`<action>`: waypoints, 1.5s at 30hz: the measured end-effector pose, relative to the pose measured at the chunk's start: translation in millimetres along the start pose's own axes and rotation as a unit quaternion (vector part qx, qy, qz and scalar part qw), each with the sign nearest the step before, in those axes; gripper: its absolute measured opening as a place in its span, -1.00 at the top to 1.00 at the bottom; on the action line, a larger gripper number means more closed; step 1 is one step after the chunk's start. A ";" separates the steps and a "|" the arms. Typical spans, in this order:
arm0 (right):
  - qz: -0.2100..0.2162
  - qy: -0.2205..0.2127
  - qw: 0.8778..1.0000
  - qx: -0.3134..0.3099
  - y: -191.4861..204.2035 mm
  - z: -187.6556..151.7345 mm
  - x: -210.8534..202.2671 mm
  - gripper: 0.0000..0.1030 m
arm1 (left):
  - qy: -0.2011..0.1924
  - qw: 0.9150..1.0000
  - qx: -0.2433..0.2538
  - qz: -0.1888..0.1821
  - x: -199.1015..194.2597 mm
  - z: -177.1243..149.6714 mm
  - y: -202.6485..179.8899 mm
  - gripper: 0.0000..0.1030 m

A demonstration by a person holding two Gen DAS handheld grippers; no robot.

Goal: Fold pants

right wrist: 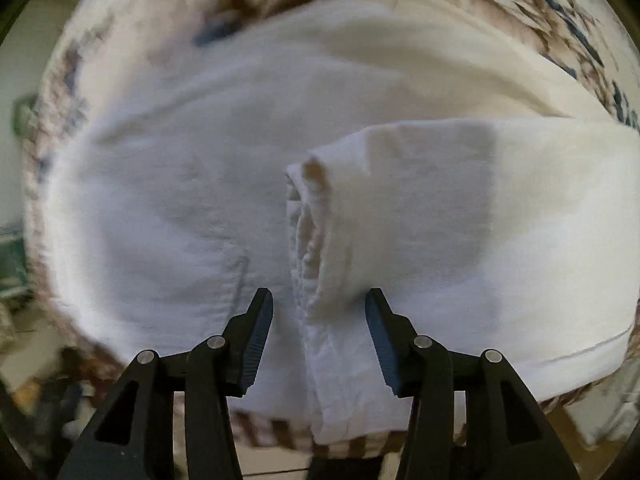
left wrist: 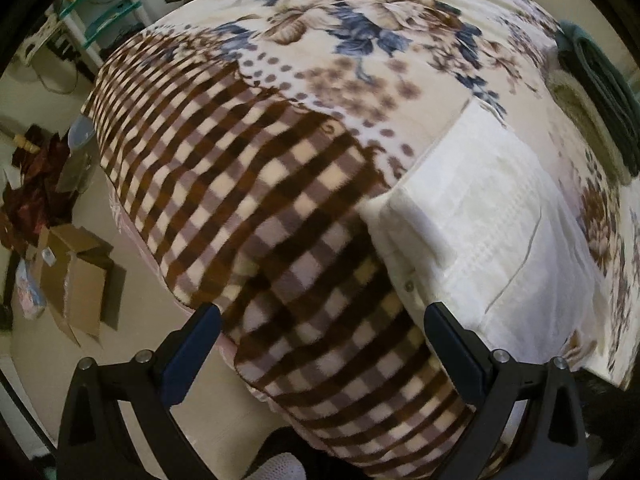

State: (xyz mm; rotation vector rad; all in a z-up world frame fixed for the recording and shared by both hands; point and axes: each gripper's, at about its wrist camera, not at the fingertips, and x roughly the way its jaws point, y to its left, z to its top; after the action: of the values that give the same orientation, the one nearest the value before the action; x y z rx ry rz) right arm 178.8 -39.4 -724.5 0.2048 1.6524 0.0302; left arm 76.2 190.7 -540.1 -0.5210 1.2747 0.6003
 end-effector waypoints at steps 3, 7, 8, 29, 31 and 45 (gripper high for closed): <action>-0.033 -0.027 0.999 0.007 5.3 -3.1 -2.4 0.55 | -0.014 1.000 -0.024 -0.013 -0.5 4.0 1.8 -1.00; -0.014 -0.050 0.996 0.074 -1.9 -8.1 -14.5 0.64 | -0.006 0.997 -0.059 -0.053 9.3 11.9 1.4 -1.00; -0.009 -0.057 0.995 0.082 -4.8 -9.3 -19.1 0.64 | -0.003 0.996 -0.067 -0.062 12.5 13.8 0.8 -1.00; 0.016 -0.056 0.994 0.096 -151.2 -34.7 -55.2 -0.06 | -0.084 0.964 -0.162 -0.195 20.1 19.4 -9.5 0.51; 0.013 -0.052 0.994 0.097 -164.5 -39.0 -55.7 -0.06 | -0.061 0.957 -0.187 -0.215 40.3 22.6 -0.3 0.38; -0.002 -0.039 0.996 0.078 -211.4 -49.5 -69.1 -0.10 | -0.049 0.945 -0.219 -0.237 64.8 21.5 -1.4 0.26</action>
State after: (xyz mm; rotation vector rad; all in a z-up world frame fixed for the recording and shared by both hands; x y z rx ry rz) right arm 110.8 -252.6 -681.8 0.3182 1.5770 -0.1099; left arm 104.3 212.0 -598.6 -1.1185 0.8706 0.4903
